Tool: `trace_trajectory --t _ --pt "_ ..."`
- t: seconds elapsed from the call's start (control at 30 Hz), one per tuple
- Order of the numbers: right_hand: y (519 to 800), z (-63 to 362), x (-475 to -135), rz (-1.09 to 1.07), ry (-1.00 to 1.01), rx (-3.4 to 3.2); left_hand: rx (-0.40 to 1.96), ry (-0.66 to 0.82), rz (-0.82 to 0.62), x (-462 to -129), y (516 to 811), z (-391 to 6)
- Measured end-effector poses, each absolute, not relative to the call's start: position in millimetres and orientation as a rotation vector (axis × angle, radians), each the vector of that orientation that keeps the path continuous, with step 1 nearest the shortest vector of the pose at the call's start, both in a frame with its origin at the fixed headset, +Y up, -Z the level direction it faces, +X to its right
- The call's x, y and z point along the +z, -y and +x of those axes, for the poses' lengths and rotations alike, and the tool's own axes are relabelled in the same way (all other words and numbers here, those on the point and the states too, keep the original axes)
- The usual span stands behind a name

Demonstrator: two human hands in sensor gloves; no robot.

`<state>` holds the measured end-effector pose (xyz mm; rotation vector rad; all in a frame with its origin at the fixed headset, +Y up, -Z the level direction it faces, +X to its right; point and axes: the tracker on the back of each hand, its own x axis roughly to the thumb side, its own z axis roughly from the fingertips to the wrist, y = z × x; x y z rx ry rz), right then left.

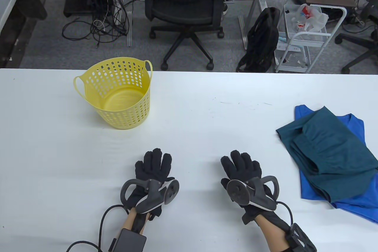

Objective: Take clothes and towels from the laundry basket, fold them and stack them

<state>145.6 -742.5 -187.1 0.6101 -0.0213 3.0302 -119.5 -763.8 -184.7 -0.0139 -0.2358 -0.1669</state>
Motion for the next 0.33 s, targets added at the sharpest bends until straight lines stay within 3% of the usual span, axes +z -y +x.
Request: trace_trajectory --t 0.33 --pt "742.4 147.7 -187.0 0.602 -0.009 3.024 -0.174 0.235 -0.029 -184.8 763.1 -119.5"
